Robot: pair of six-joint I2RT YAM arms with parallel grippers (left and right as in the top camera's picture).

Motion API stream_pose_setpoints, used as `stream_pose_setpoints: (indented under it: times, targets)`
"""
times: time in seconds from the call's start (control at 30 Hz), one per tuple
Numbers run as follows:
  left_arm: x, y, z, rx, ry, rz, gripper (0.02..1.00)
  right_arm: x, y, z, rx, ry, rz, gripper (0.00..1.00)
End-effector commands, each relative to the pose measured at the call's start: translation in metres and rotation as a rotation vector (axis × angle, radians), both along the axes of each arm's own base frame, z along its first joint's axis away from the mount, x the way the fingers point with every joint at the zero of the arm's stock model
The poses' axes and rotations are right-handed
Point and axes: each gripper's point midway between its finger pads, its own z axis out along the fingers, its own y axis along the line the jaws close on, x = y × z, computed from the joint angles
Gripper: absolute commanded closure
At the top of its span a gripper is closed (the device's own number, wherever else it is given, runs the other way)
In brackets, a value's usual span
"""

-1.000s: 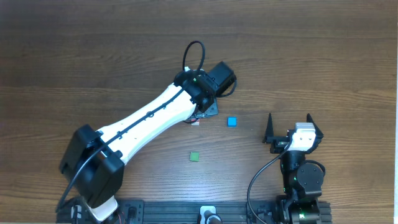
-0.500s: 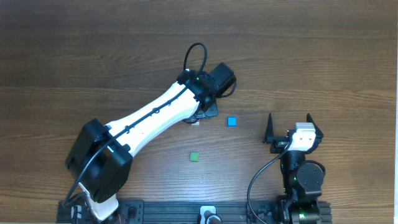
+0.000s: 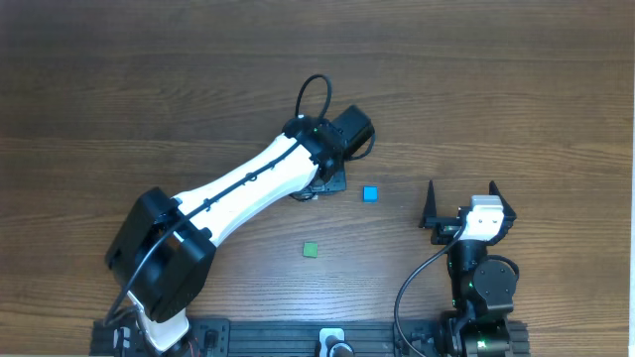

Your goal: Stack Cubes

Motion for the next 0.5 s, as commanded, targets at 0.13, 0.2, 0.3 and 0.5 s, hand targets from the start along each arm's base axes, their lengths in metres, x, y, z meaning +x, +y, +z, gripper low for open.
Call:
stream_pose_setpoints:
  times: [0.13, 0.2, 0.3, 0.5]
  targets:
    - [-0.0009, 0.0016, -0.0120, 0.003, 0.025, -0.004, 0.978, -0.0001, 0.0020, -0.0018, -0.004, -0.001, 0.010, 0.009]
    - [0.0013, 0.0032, -0.0120, -0.002, 0.026, 0.005, 0.976, -0.0001, 0.0020, -0.0019, -0.004, 0.000, 0.010, 0.007]
    - [0.0043, 0.0065, -0.0119, -0.003, 0.026, 0.017, 0.978, -0.0001, 0.0020, -0.0018, -0.004, -0.001, 0.010, 0.007]
    - [0.0047, 0.0070, -0.0119, -0.003, 0.026, 0.019, 0.976, -0.0001, 0.0020, -0.0018, -0.004, -0.001, 0.010, 0.007]
